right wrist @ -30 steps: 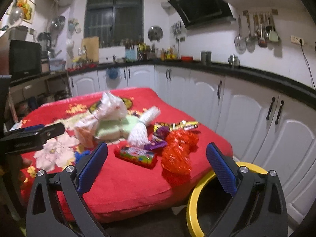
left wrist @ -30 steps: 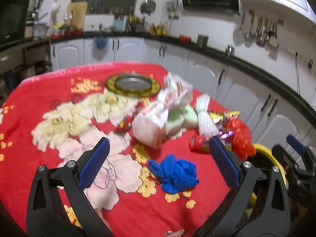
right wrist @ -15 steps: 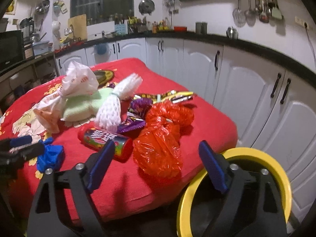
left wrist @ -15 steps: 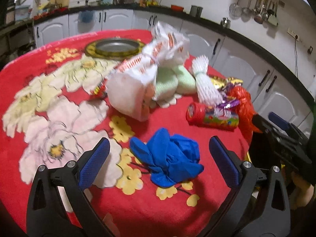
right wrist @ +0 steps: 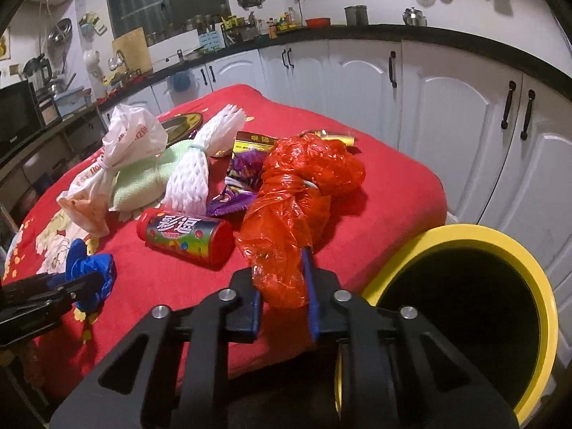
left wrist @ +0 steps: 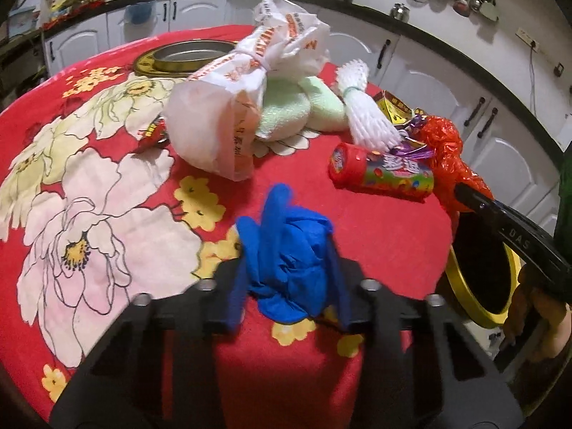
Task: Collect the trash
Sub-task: 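Carry the blue glove and red bag over the yellow bin with both tools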
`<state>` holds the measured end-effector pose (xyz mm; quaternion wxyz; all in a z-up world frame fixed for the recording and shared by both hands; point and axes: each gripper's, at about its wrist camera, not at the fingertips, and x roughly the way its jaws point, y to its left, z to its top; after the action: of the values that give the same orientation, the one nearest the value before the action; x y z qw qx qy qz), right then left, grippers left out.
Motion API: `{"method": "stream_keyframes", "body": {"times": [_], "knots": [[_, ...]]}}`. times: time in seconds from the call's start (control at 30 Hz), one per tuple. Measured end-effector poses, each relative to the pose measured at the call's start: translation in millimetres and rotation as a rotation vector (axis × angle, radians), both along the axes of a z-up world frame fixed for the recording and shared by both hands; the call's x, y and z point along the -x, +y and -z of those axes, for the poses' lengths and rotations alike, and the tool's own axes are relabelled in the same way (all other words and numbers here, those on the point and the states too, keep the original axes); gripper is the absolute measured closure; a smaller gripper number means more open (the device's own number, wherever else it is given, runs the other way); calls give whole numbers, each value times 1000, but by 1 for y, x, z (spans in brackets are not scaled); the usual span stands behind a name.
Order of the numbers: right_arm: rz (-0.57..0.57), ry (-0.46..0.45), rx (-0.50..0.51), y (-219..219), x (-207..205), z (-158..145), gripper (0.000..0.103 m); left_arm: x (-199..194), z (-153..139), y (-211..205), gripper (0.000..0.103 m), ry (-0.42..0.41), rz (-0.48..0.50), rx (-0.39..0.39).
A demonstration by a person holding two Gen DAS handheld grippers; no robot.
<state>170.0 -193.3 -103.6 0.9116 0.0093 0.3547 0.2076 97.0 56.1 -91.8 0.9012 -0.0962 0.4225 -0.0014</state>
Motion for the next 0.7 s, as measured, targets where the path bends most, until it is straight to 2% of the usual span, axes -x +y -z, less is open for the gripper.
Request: {"method": "stream_keyframes", "body": {"times": [0.17, 0.37, 0.6, 0.7], "knots": [[23, -25, -13, -11, 9, -5, 88, 2, -5, -6, 88, -17, 33, 2], [40, -46, -30, -24, 15, -10, 89, 10, -16, -16, 89, -68, 62, 51], [40, -82, -53, -35, 26, -26, 90, 17, -39, -43, 90, -155, 131, 44], [49, -93, -58, -43, 32, -31, 90, 12, -48, -51, 90, -175, 146, 67]]}}
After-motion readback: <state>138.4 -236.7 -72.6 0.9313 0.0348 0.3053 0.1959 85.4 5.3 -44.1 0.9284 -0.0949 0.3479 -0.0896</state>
